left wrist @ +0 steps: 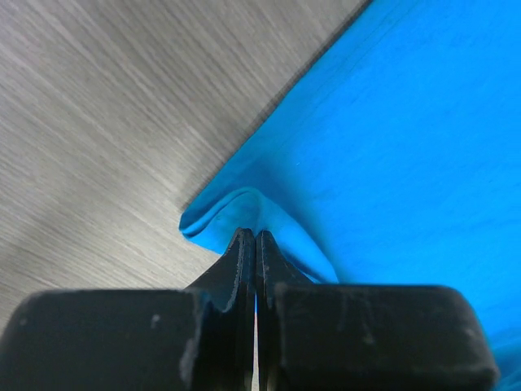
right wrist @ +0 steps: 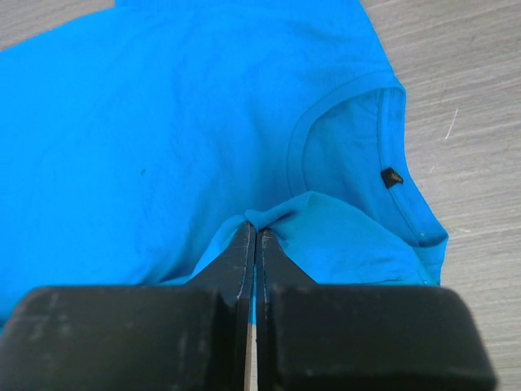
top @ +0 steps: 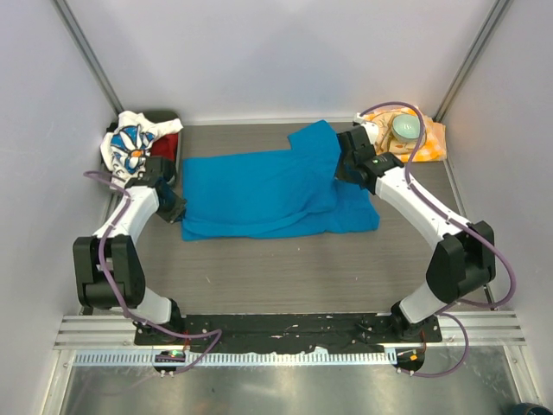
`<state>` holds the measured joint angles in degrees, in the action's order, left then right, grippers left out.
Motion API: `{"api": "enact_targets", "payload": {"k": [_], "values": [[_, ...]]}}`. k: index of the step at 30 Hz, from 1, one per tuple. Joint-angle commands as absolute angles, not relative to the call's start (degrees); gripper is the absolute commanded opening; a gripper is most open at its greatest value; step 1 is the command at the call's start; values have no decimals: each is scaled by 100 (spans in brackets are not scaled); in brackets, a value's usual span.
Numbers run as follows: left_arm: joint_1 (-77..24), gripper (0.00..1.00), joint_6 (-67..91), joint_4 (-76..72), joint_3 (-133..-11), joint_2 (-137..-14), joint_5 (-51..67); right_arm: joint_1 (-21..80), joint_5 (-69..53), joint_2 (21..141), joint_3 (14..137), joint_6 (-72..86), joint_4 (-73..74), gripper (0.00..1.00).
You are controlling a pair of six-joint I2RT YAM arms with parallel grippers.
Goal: Fold and stack the t-shirts
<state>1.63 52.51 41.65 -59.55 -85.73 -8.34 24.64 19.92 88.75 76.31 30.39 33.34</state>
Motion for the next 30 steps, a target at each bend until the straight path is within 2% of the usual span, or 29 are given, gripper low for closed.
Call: {"api": "enact_targets", "payload": {"k": [1,12,19,30], "values": [[220,0,5344,3999,-6389,-8736,-818,2400,1899,9026,8129,2953,3067,1],[430,0,5300,4113,-6838,-8904,-616,2373,1740,9449,8604,2936,3085,1],[501,0,5142,4166,-6671,-8289,-133,2373,1872,8650,8499,2813,3304,1],[510,0,4975,4385,-5309,-6725,158,2373,1872,7146,7507,2900,3823,1]]}}
